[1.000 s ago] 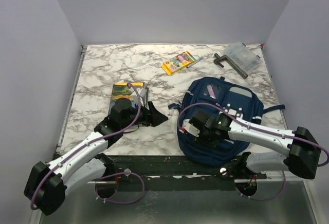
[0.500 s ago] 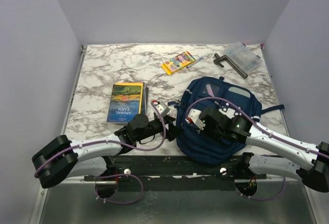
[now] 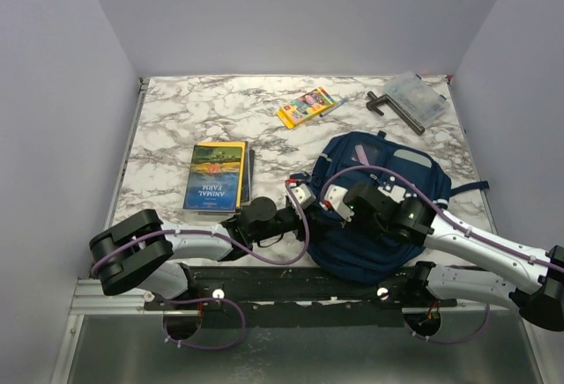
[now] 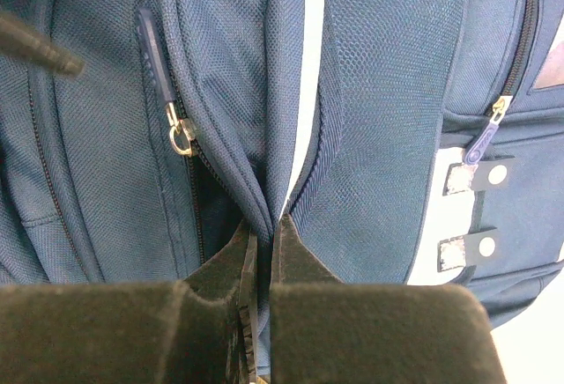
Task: Pack the student bag
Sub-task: Unzip the student bag at the center of the board.
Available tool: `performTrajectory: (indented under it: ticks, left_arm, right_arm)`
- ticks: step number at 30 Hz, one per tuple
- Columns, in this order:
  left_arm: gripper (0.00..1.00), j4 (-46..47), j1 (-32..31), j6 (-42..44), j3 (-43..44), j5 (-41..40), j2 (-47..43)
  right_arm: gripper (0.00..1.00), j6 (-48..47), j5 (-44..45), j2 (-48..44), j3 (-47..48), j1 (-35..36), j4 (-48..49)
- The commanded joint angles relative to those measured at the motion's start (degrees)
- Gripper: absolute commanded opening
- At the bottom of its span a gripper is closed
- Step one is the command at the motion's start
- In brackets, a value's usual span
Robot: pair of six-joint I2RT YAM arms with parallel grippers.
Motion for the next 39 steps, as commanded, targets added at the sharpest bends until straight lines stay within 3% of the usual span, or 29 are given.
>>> performTrajectory:
  ticks: [1, 3, 8, 12, 25, 30, 33, 39]
  left_arm:
    - [0.56, 2.59, -1.20, 0.06, 0.33, 0.72, 0.27]
    - [0.55, 3.28, -1.43, -1.60, -1.06, -0.14, -1.00]
    - [0.67, 5.13, -1.48, -4.67, -5.49, -1.54, -5.14]
    - [0.68, 6.14, -1.48, -4.82, -7.39, -3.64, -6.77]
    - [0.62, 7.34, -1.48, -4.37, 1.00, 1.92, 2.53]
    - [0.51, 7.54, -1.94, -5.69, 4.12, 5.77, 5.78]
    - [0.39, 7.55, -2.61, -5.33, 4.37, 5.58, 6.52]
    - [0.25, 8.39, -3.39, -5.79, 3.20, 5.28, 5.90]
  right_arm:
    - [0.01, 1.25, 0.98, -1.83, 2.97, 0.17, 4.38]
    - [0.01, 1.38, 1.10, -1.45, 3.00, 0.20, 4.25]
    - [0.01, 1.52, 0.79, -1.48, 3.04, 0.26, 3.88]
    - [0.01, 1.52, 0.77, -1.67, 3.12, 0.20, 3.98]
    - [0.01, 1.63, -0.37, -0.95, 4.61, 0.22, 3.46]
    - [0.01, 1.08, -0.52, 0.16, 4.63, 0.20, 3.80]
    - [0.01, 1.02, -0.74, 0.27, 4.99, 0.20, 3.88]
    - [0.01, 1.00, -0.51, -0.32, 4.34, 0.20, 3.86]
